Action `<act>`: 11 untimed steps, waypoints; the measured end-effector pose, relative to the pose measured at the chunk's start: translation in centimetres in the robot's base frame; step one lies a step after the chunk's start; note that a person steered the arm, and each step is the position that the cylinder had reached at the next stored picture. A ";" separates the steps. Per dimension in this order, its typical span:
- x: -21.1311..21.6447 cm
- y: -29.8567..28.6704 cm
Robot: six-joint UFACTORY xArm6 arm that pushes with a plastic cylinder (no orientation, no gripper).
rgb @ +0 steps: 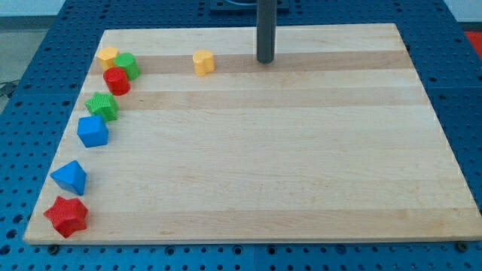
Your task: Move the yellow heart slightly to the left
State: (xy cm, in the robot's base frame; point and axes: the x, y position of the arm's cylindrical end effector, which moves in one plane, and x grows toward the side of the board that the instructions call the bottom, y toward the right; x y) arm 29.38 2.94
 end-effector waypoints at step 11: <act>0.7 -13.9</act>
